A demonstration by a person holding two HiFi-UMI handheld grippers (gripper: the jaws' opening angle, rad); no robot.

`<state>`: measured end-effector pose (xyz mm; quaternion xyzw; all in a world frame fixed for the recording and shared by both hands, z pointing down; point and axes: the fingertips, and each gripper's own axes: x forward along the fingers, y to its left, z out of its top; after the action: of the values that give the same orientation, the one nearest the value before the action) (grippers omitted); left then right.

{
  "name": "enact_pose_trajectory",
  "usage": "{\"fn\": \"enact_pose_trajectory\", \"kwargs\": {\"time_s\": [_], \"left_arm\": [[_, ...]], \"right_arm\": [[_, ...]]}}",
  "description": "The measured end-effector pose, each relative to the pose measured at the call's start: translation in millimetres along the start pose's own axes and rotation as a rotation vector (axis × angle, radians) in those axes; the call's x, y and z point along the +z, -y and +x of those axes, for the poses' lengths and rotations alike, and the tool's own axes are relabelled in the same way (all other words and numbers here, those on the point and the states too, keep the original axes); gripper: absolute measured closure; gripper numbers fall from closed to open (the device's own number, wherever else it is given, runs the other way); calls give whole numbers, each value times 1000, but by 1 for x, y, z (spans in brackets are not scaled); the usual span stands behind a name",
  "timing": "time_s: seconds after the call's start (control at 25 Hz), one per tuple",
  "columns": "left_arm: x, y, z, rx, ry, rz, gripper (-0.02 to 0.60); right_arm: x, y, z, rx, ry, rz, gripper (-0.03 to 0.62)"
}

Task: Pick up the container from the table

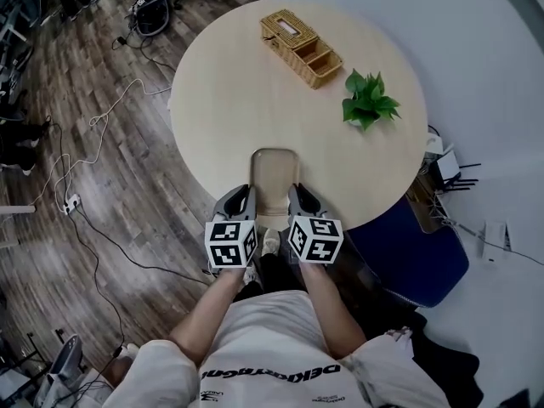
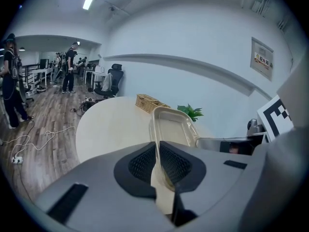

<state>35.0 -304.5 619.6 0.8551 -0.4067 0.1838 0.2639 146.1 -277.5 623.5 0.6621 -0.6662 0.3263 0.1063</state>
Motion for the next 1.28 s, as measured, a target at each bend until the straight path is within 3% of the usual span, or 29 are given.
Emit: {"fn": "enact_pose_trajectory", "kwargs": {"time_s": [0.48,1.28], "left_arm": [[32,37,-80,-38,129,54,541],[38,81,-193,-103,288,185,541]], "right_arm": [[27,-33,-85,2,144,-53,533],[25,-79,-193,-20,304,-122,533]]}}
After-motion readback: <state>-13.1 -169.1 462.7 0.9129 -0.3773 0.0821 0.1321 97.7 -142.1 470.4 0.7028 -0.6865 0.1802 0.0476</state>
